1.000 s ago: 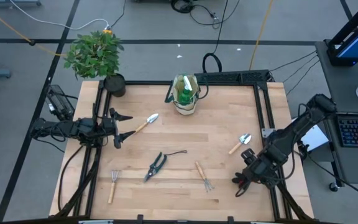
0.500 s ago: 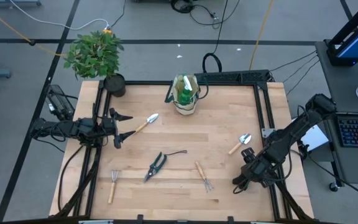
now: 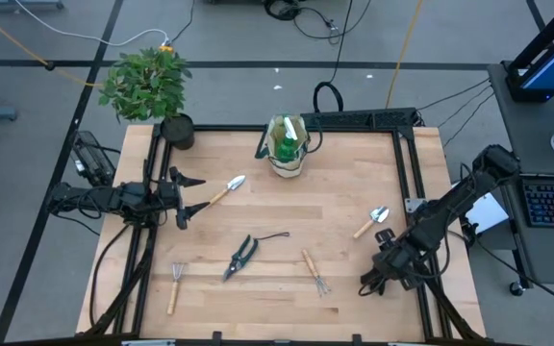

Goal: Pick & Place Garden tools in Gardening bag
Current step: Put the red gloves into the brown gardening bag

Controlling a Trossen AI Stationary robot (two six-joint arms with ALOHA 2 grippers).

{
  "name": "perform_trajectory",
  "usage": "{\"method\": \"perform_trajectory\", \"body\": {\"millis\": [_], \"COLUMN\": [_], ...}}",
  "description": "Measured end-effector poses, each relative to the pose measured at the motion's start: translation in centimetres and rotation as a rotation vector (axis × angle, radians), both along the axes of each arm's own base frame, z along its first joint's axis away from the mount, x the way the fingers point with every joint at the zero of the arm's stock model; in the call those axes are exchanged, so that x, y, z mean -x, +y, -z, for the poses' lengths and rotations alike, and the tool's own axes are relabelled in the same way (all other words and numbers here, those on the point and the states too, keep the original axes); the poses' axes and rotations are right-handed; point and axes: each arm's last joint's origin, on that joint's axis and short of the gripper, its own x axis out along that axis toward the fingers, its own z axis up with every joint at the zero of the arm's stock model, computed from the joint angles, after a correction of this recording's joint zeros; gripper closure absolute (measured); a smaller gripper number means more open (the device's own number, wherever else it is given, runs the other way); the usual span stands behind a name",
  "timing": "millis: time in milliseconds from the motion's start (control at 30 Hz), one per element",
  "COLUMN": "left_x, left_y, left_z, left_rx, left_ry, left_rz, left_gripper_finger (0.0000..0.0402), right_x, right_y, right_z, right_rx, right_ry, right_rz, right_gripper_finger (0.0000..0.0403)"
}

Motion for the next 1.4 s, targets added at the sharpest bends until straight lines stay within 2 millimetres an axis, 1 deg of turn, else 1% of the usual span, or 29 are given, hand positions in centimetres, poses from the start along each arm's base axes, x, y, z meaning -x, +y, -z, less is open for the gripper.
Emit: {"method": "perform_trajectory", "body": {"millis": [233,367,567,700,967,1167,1400], "left_x": [0.0,0.0,0.0,0.0,0.0,0.0,0.0], "left_y": [0.0,0.0,0.0,0.0,0.0,0.0,0.0], "left_z": [0.0,0.0,0.0,0.0,0.0,0.0,0.0], "left_rx": [0.0,0.0,0.0,0.0,0.0,0.0,0.0], "left_ry": [-0.001,0.0,0.0,-0.001,-0.001,0.0,-0.001], "left_rz": [0.0,0.0,0.0,0.0,0.0,0.0,0.0], "left_gripper_finger": [0.0069,0.0069,0.0068,0.0069,0.0069,0.0069,0.0069], "right_x": [-1.1,-2.3,-4.5,-6.0,-8.8,-10.6,-11.9], "right_y": [-0.7,-1.0,-1.2,-1.7,-3.1,-4.7,-7.3], "right_z": [-0.1,-0.3,-1.1,-1.8,-3.8,-5.8,-7.9], "right_rx": [-0.033,-0.104,-0.326,-0.464,-0.698,-0.845,-0.956], "right_ry": [-0.009,-0.05,-0.104,-0.157,-0.334,-0.524,-0.746], "right_rz": [0.16,0.222,0.321,0.358,0.502,0.581,0.645], "right_gripper_finger": [0.032,0.0348,0.0351,0.0351,0.0352,0.0352,0.0353]}}
